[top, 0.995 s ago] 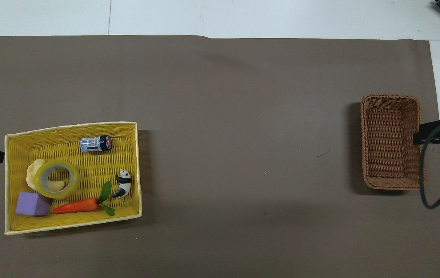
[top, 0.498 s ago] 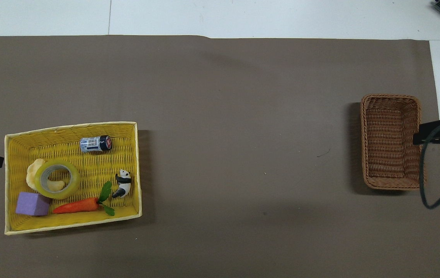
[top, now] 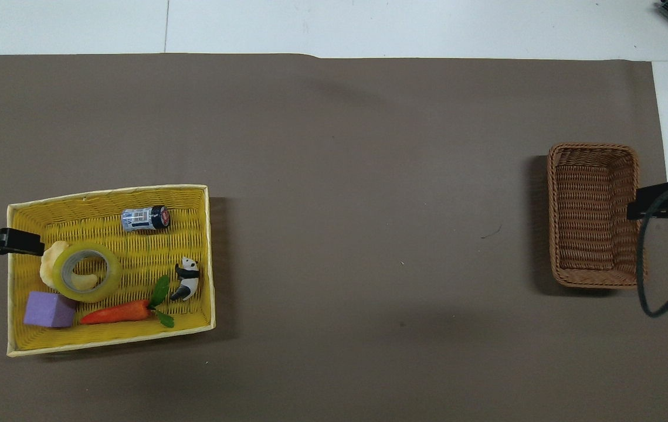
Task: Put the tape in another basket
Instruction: 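Reach the left gripper down into the yellow tray and grasp the tape roll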
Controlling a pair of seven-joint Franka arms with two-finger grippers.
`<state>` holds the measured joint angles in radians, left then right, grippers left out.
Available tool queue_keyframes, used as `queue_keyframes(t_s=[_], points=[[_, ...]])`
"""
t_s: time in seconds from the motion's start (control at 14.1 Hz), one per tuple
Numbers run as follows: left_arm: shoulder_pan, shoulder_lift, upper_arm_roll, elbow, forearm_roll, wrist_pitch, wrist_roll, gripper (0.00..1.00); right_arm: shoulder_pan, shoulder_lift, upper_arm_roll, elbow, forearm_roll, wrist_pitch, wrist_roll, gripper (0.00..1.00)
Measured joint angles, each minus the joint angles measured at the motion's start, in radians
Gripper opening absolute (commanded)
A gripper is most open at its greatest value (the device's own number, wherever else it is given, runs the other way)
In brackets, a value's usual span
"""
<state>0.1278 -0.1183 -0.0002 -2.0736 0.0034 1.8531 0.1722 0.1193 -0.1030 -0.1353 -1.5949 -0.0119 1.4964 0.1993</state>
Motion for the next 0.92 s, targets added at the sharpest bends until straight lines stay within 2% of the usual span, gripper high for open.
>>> queue_keyframes(t_s=[0.14, 0.21, 0.28, 0.43, 0.5, 0.92], points=[[0.000, 0.001, -0.001, -0.068, 0.000, 0.049, 0.000, 1.00, 0.000, 0.000, 0.000, 0.000, 0.000, 0.000, 0.000, 1.00], [0.000, 0.002, -0.001, -0.099, 0.000, 0.078, 0.000, 0.96, 0.000, 0.000, 0.000, 0.000, 0.000, 0.000, 0.000, 1.00], [0.000, 0.005, -0.001, -0.134, 0.000, 0.113, 0.001, 0.77, 0.000, 0.000, 0.000, 0.000, 0.000, 0.000, 0.000, 1.00], [0.000, 0.020, -0.001, -0.198, 0.000, 0.181, 0.001, 0.21, 0.000, 0.000, 0.000, 0.000, 0.000, 0.000, 0.000, 1.00], [0.000, 0.029, -0.001, -0.222, 0.000, 0.206, 0.001, 0.00, 0.000, 0.000, 0.000, 0.000, 0.000, 0.000, 0.000, 1.00], [0.020, 0.051, -0.005, -0.242, 0.004, 0.240, 0.011, 0.00, 0.000, 0.000, 0.000, 0.000, 0.000, 0.000, 0.000, 1.00]])
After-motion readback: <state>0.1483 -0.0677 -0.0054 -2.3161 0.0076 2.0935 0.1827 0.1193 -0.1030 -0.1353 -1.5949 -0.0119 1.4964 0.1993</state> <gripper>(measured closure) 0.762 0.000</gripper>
